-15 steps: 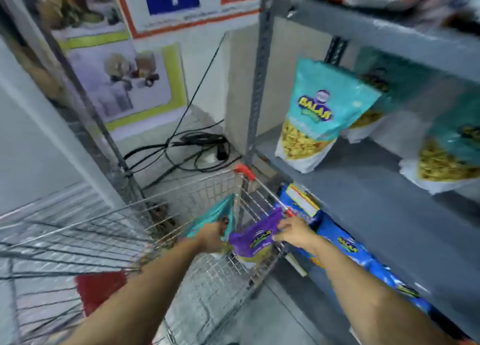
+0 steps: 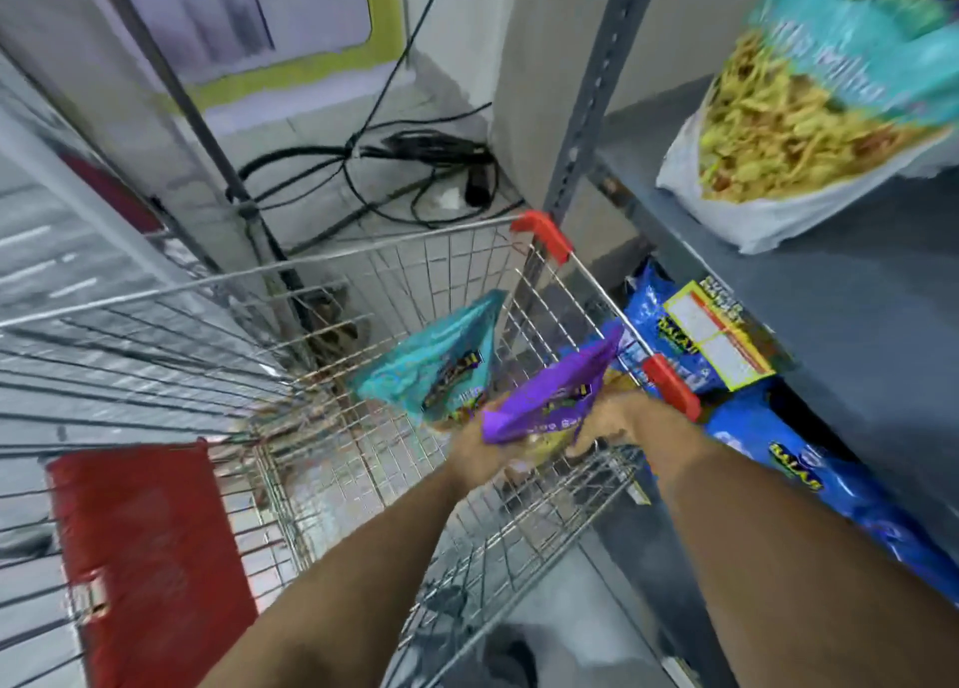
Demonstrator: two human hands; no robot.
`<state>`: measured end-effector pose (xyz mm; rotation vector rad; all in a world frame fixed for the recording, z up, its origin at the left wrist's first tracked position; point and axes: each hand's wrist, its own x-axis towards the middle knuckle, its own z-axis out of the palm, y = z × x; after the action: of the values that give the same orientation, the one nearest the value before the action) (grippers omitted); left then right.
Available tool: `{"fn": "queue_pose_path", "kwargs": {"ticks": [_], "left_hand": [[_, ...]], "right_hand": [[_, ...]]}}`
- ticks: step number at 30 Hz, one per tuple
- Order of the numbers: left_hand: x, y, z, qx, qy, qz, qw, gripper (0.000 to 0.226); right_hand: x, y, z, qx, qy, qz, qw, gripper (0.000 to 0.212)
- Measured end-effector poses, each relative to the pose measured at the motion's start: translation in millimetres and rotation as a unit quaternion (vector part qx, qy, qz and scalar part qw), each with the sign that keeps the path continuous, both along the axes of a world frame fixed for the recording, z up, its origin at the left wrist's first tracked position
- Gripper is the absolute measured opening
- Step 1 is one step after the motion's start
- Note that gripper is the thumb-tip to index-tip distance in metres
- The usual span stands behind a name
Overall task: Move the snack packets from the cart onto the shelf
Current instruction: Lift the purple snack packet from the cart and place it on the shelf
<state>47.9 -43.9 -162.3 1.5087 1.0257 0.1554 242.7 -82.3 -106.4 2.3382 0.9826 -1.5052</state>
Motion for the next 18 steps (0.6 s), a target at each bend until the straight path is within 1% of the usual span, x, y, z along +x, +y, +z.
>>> {"fn": "queue_pose_path", "kwargs": {"ticks": [1, 4, 5, 6, 9, 10, 12, 14, 16, 18], "left_hand": [[2, 0, -8, 0.003, -0.043, 0.023, 0.999, 0.043], [-3, -2, -12, -0.037, -0.036, 0.082, 0.995, 0.025], [-5, -1, -11, -0.037, -0.037, 0.112, 0.992, 0.018], [-8, 0, -6, -0.030, -0.048, 0.132, 0.990, 0.017], [-16, 5, 29, -0.025, -0.069, 0.179, 0.981, 0.042], [-20, 7, 46, -0.027, -0.085, 0.198, 0.976, 0.046], [-23, 14, 82, -0.006, -0.113, 0.223, 0.968, 0.043], [-23, 22, 124, 0.043, -0.111, 0.221, 0.968, 0.049], [-18, 29, 165, 0.081, -0.103, 0.194, 0.972, 0.067], [-7, 32, 207, 0.113, -0.097, 0.150, 0.977, 0.090]], "right_hand": [[-1, 4, 3, 0.022, 0.004, -0.023, 0.999, 0.058], [1, 5, -4, 0.124, 0.041, -0.090, 0.987, 0.066], [0, 5, 2, 0.155, 0.063, -0.133, 0.977, 0.069], [3, 4, 4, 0.187, 0.085, -0.173, 0.963, 0.071], [-3, -2, 34, 0.245, 0.180, -0.216, 0.928, 0.083], [-6, -4, 49, 0.269, 0.215, -0.232, 0.910, 0.083], [-16, -6, 82, 0.323, 0.273, -0.264, 0.867, 0.073], [-23, -14, 117, 0.384, 0.300, -0.297, 0.821, 0.055], [-28, -25, 151, 0.428, 0.303, -0.306, 0.795, 0.036], [-28, -43, 182, 0.464, 0.298, -0.319, 0.771, 0.031]]}}
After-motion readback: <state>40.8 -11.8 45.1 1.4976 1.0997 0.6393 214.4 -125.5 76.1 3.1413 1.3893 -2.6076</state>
